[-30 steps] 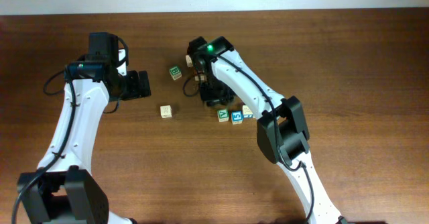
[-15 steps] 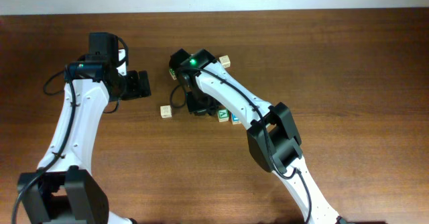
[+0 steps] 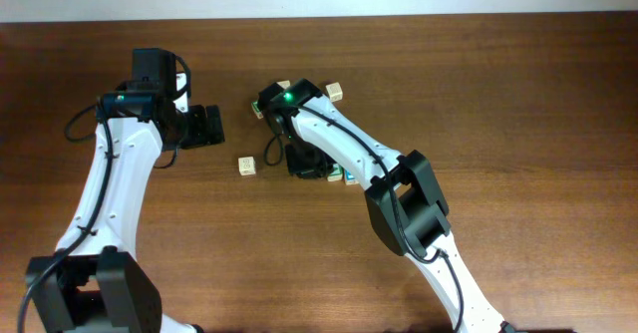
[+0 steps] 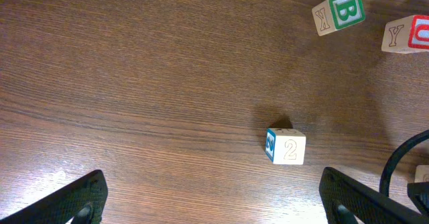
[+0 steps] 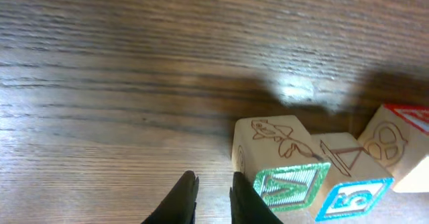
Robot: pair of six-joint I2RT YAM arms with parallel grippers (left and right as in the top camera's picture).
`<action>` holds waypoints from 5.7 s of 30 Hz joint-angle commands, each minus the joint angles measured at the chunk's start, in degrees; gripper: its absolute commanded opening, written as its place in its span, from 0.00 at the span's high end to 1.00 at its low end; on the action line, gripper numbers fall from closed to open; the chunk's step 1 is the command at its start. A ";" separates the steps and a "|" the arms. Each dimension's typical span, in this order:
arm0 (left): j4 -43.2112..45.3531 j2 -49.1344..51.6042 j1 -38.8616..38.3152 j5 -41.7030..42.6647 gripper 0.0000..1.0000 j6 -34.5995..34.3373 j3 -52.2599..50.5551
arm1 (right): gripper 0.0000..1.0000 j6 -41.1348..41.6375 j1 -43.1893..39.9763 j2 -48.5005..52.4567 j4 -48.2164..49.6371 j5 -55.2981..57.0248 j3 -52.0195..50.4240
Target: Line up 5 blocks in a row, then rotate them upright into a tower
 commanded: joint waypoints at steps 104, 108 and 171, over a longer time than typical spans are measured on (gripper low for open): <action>0.07 0.35 -0.11 -0.39 0.01 -0.55 0.81 | 0.87 -6.67 -7.74 -20.04 17.00 -5.11 -27.30; 0.07 0.35 -0.11 -0.39 0.01 -0.55 0.81 | 0.87 -6.78 -7.74 -21.27 17.53 -6.58 -25.97; 0.07 0.35 -0.11 -0.39 0.01 -0.55 0.81 | 0.77 -8.20 -5.09 -17.81 20.94 -10.73 -13.18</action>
